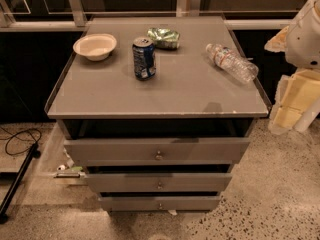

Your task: Open top drawer

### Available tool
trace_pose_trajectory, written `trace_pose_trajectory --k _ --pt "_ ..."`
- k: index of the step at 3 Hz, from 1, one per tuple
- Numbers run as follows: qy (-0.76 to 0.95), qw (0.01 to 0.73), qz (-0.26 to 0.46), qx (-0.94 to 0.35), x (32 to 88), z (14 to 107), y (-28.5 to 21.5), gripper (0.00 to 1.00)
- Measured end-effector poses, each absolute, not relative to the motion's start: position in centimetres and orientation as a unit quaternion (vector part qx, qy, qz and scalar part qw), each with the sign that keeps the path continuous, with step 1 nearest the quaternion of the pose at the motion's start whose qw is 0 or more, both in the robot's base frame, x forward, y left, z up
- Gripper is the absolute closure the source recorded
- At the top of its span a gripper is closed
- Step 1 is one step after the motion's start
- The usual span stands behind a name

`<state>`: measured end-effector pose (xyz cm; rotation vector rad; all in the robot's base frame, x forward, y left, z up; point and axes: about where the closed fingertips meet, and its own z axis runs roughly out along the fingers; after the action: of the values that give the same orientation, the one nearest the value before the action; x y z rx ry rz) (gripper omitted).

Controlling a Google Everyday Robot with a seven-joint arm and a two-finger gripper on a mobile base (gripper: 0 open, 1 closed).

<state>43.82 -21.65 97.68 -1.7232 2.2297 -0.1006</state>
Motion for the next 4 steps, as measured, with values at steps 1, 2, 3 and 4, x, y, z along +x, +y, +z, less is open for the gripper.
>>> trace_pose_trajectory --k 1,2,3,4 --pt "0.779 0.168 -0.034 -0.604 43.8 97.3 -21.9 0.00" --pt "0.764 0.193 -0.017 -0.616 43.3 95.4 -21.8 0.00" --pt "0.739 0.232 0.005 -0.632 42.7 91.2 -21.3 0.00" --pt "0.718 0.268 0.020 -0.642 42.6 86.1 -21.2 0.00"
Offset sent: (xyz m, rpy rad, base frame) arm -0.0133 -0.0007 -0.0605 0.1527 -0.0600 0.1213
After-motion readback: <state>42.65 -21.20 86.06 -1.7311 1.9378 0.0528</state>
